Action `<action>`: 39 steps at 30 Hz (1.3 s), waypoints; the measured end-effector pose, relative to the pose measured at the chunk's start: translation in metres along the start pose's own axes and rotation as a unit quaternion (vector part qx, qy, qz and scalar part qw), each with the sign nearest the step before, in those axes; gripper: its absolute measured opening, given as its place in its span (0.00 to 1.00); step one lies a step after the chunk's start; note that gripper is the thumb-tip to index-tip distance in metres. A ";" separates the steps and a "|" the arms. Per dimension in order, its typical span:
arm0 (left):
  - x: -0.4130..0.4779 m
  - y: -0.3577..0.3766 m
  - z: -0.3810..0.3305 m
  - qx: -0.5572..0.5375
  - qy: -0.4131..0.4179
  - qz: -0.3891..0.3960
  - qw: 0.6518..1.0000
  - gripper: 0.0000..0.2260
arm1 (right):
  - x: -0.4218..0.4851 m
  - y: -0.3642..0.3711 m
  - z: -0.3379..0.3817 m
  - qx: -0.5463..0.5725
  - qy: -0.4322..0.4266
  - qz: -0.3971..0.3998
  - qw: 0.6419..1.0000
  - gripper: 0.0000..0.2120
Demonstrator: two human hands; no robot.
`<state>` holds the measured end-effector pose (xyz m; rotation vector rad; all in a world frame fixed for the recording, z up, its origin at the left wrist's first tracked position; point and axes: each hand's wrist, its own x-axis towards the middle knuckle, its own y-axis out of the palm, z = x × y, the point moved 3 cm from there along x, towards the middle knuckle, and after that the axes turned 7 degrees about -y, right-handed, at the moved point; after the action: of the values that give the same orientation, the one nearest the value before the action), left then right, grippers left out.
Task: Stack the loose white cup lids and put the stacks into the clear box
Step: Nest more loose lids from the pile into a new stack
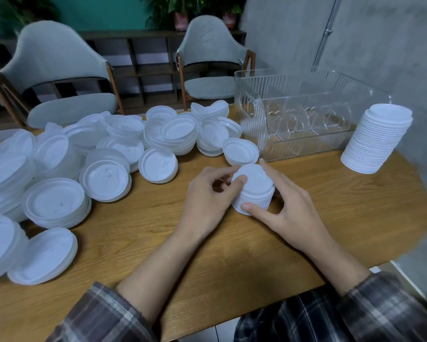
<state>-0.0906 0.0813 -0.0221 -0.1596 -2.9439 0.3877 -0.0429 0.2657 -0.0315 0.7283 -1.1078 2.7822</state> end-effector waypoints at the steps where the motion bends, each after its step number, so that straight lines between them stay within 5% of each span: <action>1: 0.000 0.000 0.001 -0.001 0.003 0.004 1.000 0.12 | 0.000 0.000 0.000 0.000 0.002 0.001 1.000 0.44; 15: 0.003 -0.010 0.015 0.211 0.147 -0.027 0.966 0.08 | -0.004 -0.035 -0.025 0.005 0.045 -0.008 0.999 0.43; 24: 0.050 0.008 0.009 0.423 0.299 -0.066 0.853 0.22 | -0.004 -0.034 -0.027 -0.021 0.056 -0.044 0.997 0.41; 28: 0.069 0.012 0.013 0.450 0.308 -0.094 0.833 0.15 | -0.004 -0.033 -0.028 -0.025 0.057 -0.043 0.997 0.41; 34: 0.064 0.007 0.009 0.425 0.318 -0.115 0.840 0.05 | -0.004 -0.032 -0.029 -0.031 0.050 -0.038 0.998 0.41; 39: 0.033 0.006 -0.006 0.269 0.267 -0.086 0.922 0.08 | -0.004 -0.033 -0.022 -0.048 0.036 -0.045 0.997 0.40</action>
<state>-0.1218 0.0924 -0.0126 0.0598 -2.2018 0.9336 -0.0409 0.3058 -0.0261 0.6468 -1.1567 2.6380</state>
